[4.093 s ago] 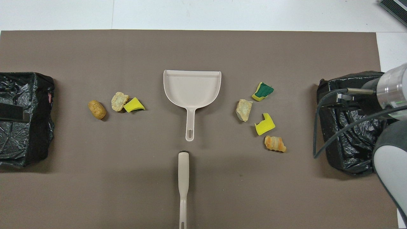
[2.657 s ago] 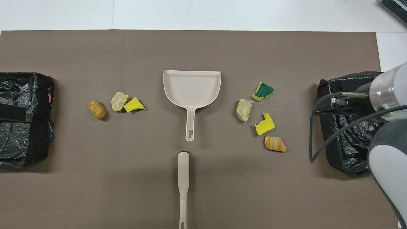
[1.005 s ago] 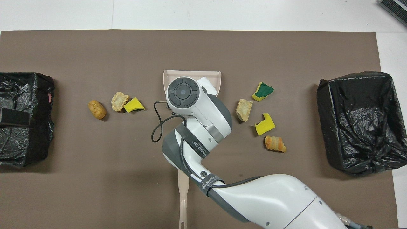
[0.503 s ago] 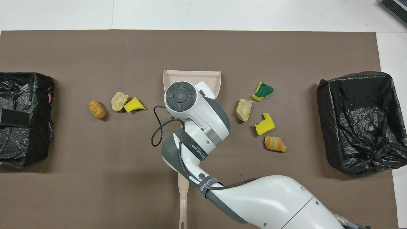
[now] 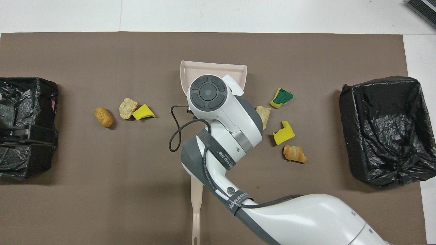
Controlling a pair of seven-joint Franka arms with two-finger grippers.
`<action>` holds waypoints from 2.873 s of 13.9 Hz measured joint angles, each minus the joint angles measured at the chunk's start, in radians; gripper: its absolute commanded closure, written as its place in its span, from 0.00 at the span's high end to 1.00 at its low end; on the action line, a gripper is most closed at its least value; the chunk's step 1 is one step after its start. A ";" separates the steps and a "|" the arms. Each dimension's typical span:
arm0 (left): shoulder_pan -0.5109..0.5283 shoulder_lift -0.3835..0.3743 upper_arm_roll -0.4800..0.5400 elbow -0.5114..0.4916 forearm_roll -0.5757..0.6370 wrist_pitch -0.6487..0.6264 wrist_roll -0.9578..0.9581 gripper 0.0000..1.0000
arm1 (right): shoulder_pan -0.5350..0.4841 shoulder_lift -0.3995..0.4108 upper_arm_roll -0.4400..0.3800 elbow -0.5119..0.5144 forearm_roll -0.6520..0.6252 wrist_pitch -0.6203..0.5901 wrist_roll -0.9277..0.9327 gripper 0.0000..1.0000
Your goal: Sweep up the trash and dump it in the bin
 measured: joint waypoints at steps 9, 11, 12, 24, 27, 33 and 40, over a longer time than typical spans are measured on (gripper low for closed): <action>-0.382 -0.148 -0.021 -0.423 -0.027 0.212 -0.266 1.00 | -0.055 -0.130 -0.001 -0.093 -0.001 -0.019 -0.785 0.00; -0.420 -0.163 -0.021 -0.474 -0.057 0.251 -0.283 1.00 | -0.074 -0.130 -0.003 -0.096 -0.003 -0.020 -0.980 0.00; -0.435 -0.171 -0.020 -0.498 -0.066 0.268 -0.290 1.00 | -0.085 -0.130 -0.003 -0.097 -0.004 -0.021 -1.087 0.00; -0.797 0.001 -0.020 -0.735 -0.076 0.733 -0.638 1.00 | -0.102 -0.032 0.002 -0.100 -0.161 -0.037 -1.780 0.00; -0.844 0.005 -0.021 -0.751 -0.076 0.735 -0.672 0.81 | -0.085 -0.022 0.002 -0.100 -0.164 -0.037 -1.800 0.00; -0.852 0.000 -0.019 -0.761 -0.076 0.694 -0.673 0.00 | -0.085 -0.019 0.002 -0.103 -0.158 -0.036 -1.800 0.00; -0.839 -0.016 -0.001 -0.756 -0.081 0.598 -0.535 0.00 | -0.083 -0.014 0.003 -0.109 -0.147 -0.035 -1.733 0.00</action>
